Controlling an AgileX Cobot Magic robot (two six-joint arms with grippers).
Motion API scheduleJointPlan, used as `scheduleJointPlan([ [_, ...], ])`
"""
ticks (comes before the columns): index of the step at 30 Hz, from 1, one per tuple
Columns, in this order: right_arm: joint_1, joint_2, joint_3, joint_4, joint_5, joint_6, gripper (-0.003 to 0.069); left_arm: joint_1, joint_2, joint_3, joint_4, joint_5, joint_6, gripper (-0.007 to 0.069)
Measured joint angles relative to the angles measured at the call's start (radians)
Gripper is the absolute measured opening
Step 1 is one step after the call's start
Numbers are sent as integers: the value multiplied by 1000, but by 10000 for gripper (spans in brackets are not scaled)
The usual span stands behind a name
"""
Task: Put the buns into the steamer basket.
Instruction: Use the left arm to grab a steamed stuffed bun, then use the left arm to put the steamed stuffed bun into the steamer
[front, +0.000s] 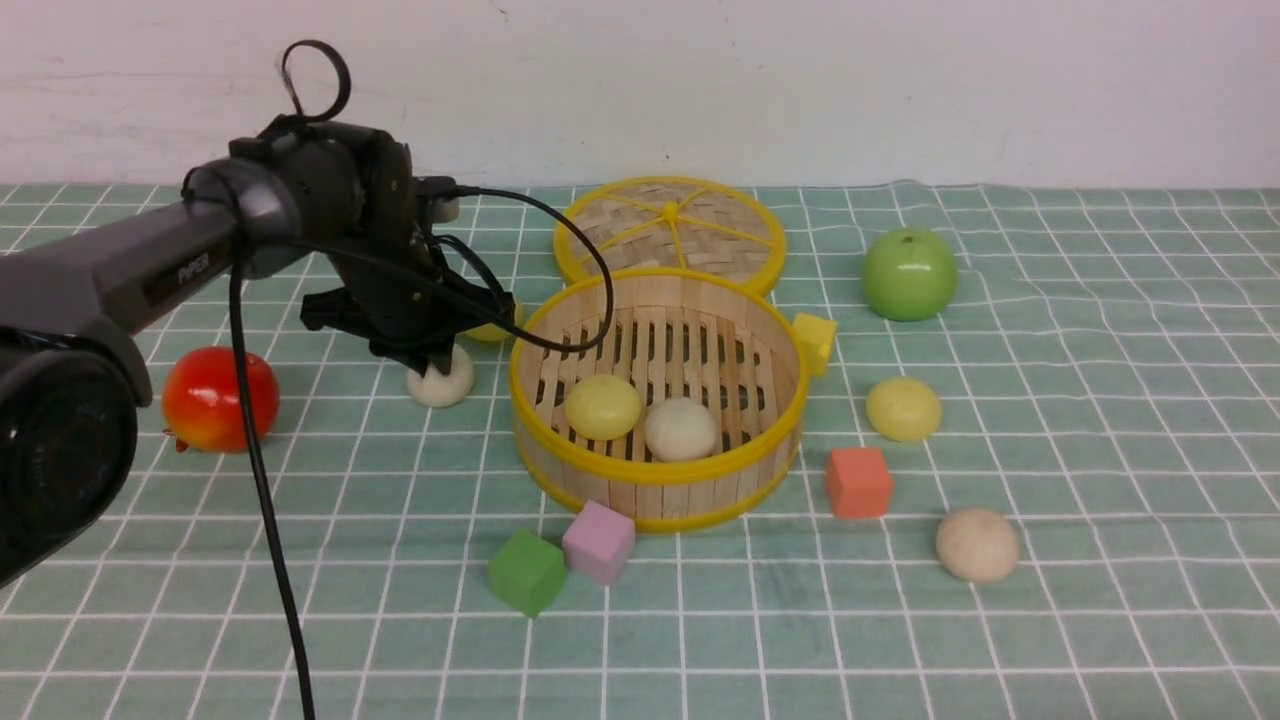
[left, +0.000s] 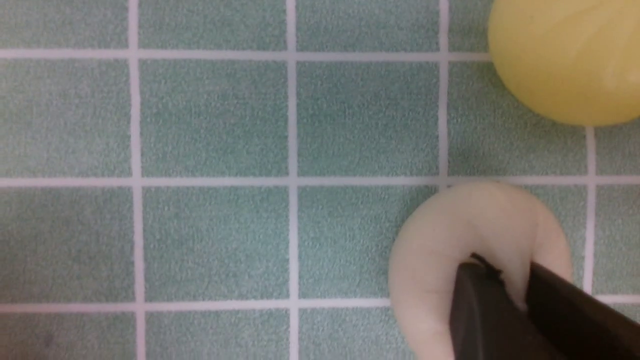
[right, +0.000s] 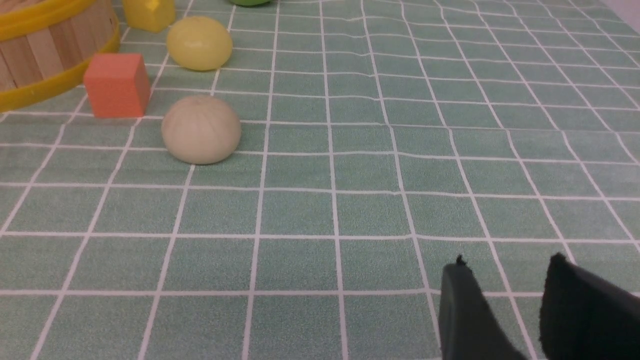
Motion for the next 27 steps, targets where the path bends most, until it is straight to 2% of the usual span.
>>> scheduleJointPlan([
  [7, 0, 0, 0, 0, 0, 0, 238, 0, -66, -21, -3, 67, 0, 15],
  [15, 0, 0, 0, 0, 0, 0, 238, -31, -198, -44, -263, 123, 43, 15],
  [17, 0, 0, 0, 0, 0, 0, 238, -65, -202, -45, -326, 108, 71, 15],
  [20, 0, 0, 0, 0, 0, 0, 238, -170, -193, -45, -402, 44, 143, 16],
  [23, 0, 0, 0, 0, 0, 0, 238, -239, -174, -45, -405, -8, 167, 17],
  [27, 0, 0, 0, 0, 0, 0, 238, -326, -126, -45, -342, -98, 173, 20],
])
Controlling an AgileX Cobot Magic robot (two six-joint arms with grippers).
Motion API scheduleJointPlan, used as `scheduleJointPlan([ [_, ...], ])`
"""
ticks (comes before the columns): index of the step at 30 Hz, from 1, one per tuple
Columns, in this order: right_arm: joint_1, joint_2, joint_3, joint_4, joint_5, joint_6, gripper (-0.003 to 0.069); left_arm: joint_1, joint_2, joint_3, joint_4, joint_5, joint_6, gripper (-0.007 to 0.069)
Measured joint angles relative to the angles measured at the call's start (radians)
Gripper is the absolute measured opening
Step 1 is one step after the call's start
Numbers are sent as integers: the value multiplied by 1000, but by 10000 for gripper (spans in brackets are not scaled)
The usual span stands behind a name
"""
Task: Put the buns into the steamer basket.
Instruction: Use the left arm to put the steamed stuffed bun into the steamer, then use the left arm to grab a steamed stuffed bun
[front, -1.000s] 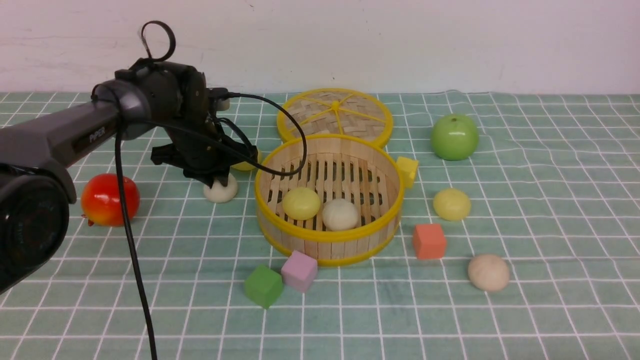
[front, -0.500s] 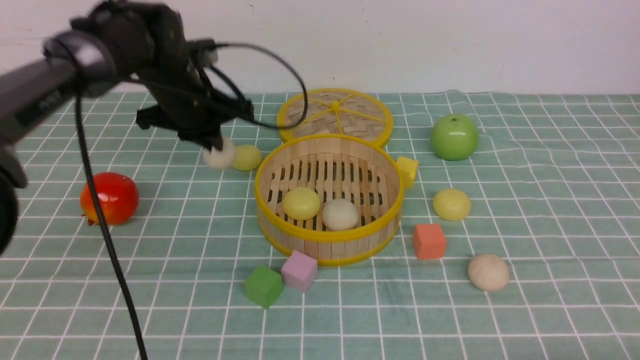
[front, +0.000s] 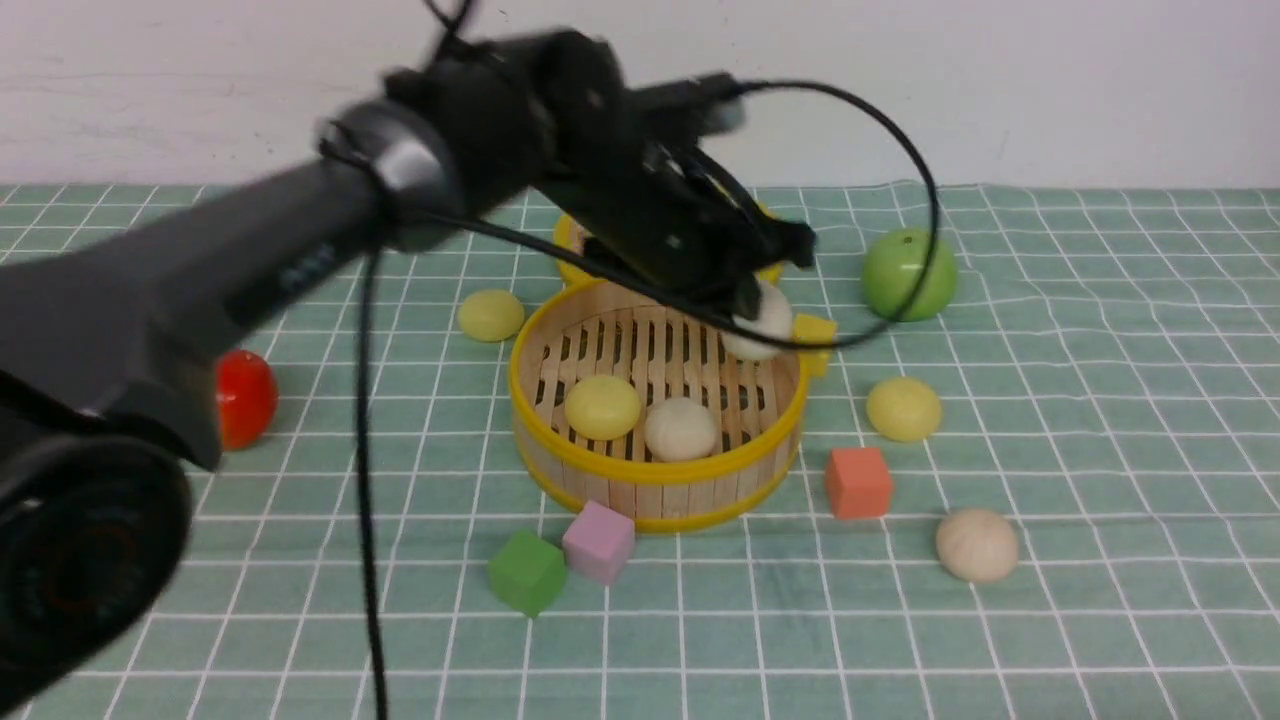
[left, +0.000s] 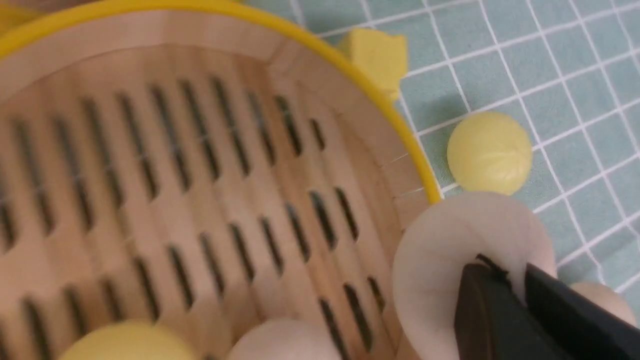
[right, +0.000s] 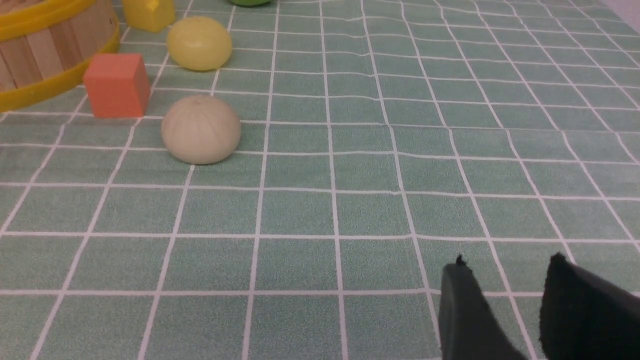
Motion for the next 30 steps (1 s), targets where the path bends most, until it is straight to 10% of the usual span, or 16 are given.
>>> scheduleJointPlan([
  [18, 0, 0, 0, 0, 0, 0, 238, -18, 139, 0, 92, -73, -97, 58],
  [30, 0, 0, 0, 0, 0, 0, 238, 27, -11, -118, 250, 117, -174, 458],
])
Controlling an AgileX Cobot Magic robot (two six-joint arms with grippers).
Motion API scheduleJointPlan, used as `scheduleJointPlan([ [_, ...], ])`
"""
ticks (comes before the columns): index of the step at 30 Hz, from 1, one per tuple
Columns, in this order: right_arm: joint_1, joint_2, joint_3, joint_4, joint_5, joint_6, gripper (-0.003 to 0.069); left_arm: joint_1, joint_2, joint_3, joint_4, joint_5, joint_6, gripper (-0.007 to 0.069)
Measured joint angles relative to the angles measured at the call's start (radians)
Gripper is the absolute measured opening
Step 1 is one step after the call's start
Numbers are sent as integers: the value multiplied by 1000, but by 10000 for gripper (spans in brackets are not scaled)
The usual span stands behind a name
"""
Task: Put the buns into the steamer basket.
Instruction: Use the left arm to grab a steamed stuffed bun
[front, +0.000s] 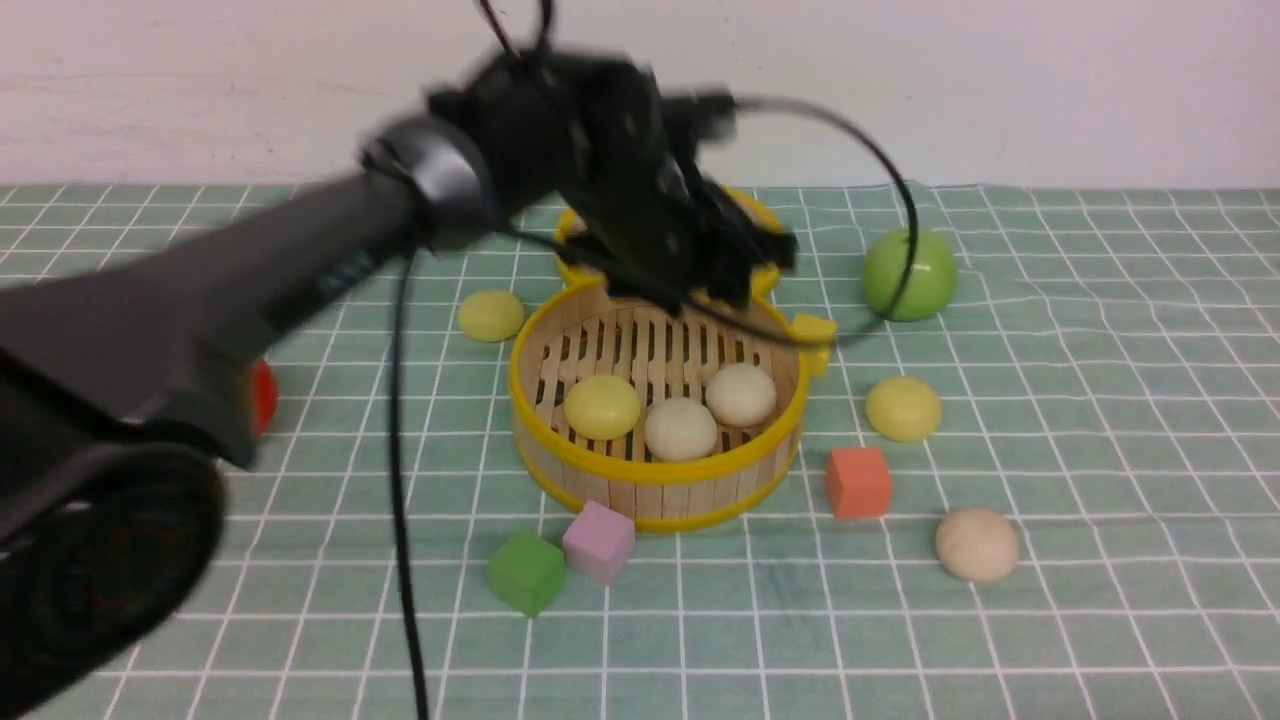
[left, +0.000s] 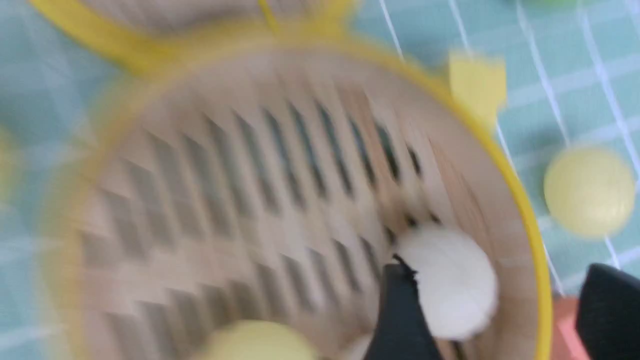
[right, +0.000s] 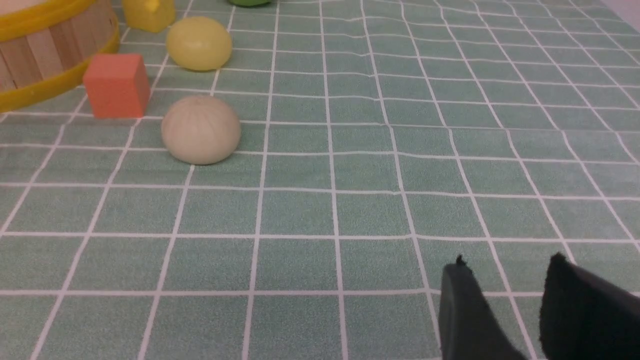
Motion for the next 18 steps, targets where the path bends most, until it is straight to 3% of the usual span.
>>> scheduleJointPlan([
  [3, 0, 0, 0, 0, 0, 0, 238, 58, -50, -31, 68, 28, -5, 491],
  [9, 0, 0, 0, 0, 0, 0, 238, 211, -28, -38, 92, 30, -39, 475],
  [18, 0, 0, 0, 0, 0, 0, 238, 298, 162, -36, 6, -107, -17, 350],
])
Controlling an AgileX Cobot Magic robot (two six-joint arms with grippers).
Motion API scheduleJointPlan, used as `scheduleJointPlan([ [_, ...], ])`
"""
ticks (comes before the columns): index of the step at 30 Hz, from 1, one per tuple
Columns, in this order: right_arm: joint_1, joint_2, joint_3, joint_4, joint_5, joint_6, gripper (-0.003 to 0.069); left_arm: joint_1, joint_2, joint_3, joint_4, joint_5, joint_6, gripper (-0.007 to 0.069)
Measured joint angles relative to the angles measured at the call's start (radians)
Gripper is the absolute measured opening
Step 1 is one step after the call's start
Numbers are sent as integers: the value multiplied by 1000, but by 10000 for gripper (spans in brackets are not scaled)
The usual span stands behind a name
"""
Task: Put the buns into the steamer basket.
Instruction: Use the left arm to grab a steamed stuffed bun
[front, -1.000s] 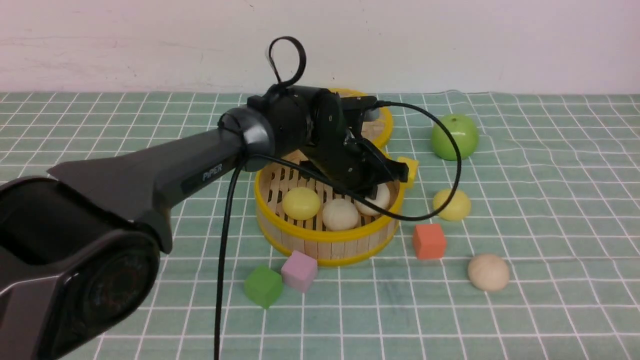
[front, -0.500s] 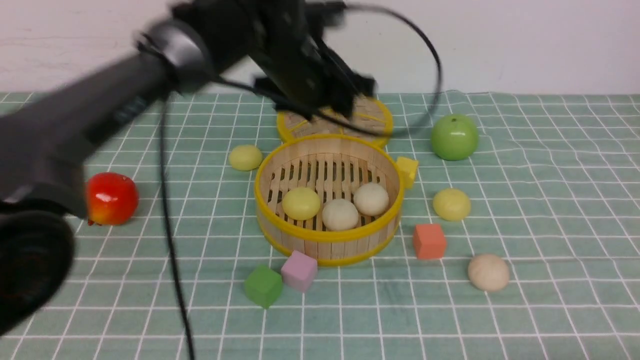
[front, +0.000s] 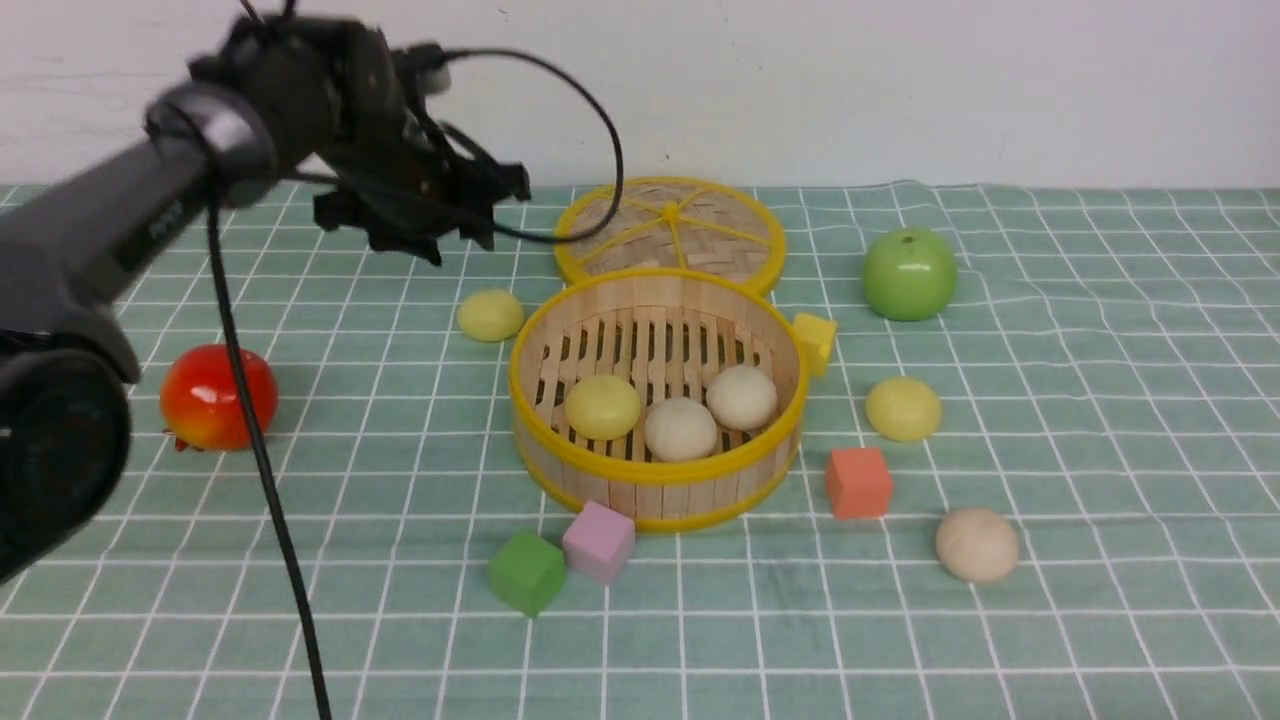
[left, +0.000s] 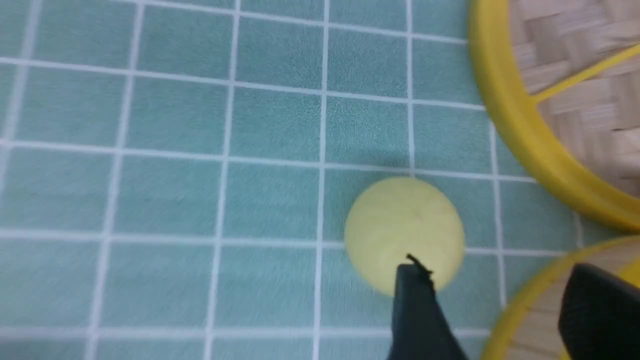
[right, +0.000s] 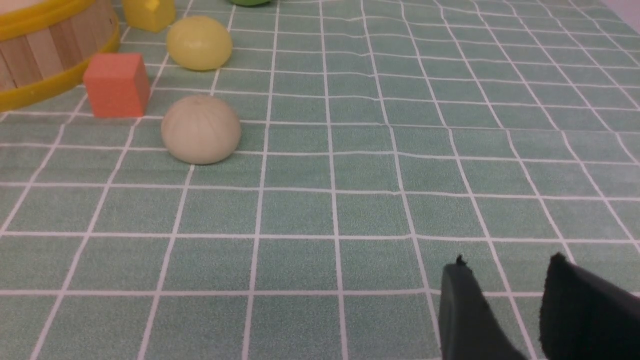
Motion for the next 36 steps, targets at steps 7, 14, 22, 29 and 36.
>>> scheduleJointPlan([
  [7, 0, 0, 0, 0, 0, 0, 238, -2, 68, 0, -7, -134, 59, 256],
  [14, 0, 0, 0, 0, 0, 0, 238, -2, 106, 0, -7, -183, 66, 228],
  [22, 0, 0, 0, 0, 0, 0, 238, -2, 108, 0, 54, -187, 66, 246],
  [29, 0, 0, 0, 0, 0, 0, 238, -2, 125, 0, 60, -209, 66, 246],
  [36, 0, 0, 0, 0, 0, 0, 238, -2, 149, 0, 57, -199, 66, 246],
])
